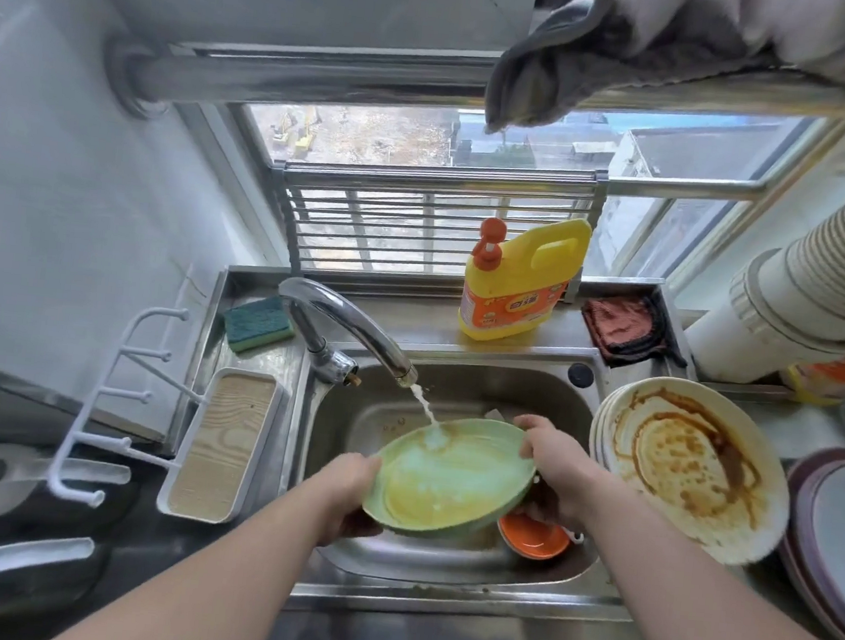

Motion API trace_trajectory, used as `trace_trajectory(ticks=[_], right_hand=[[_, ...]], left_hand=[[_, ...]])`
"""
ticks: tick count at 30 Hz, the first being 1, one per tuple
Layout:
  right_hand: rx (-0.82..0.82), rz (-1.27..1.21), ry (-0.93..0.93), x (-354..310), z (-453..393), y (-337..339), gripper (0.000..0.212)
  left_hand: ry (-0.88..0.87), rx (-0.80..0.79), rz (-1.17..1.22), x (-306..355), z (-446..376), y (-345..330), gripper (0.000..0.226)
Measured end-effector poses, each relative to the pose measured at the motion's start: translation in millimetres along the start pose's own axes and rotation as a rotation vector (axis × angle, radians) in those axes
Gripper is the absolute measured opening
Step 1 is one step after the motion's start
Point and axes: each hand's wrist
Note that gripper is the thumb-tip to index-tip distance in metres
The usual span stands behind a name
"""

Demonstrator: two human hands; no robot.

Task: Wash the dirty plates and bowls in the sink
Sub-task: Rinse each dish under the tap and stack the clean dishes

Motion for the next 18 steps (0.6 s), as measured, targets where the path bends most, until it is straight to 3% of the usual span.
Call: trace_trajectory(ticks=[2,5,7,11,15,18], right_hand=[[-0.055,0.043,0.017,9.1,-3.7,-10.1,0.051],[-0.071,0.119,0.03,19.7,-12.1,-32.4,0.025],[-0.037,0.119,0.092,28.0,-30.1,-50.4,0.032],[0.081,0.065,0.139,34.9,-45.7,-81.3,0.054],[-0.014,-0.116,0.101,35.3,-49.7,-105.4,0.051],[-0.075,-0.226,0.095,33.8,-55.9,-111.4,0.048]], left_hand=[[-0.147,0.1,-0.133,2.9,1.7,12.5,0.038],[-0.368,0.289,-0.313,6.4,3.1,28.1,0.038],[-0.463,0.352,-0.303,6.1,0.0,35.8,0.037],[-0.545,0.417,-0.304,5.3,11.7,45.4,0.035],[-0.592,0.459,-0.282,-1.0,20.5,58.3,0.043],[-0.579,0.483,-0.298,-5.9,21.3,62.2,0.03]])
Point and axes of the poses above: each hand's wrist, its own z-axis away from the middle knuckle, its own y-axis out of the back of the hand, x = y × z, and after that the axes turned 4 degrees about -y, right-handed
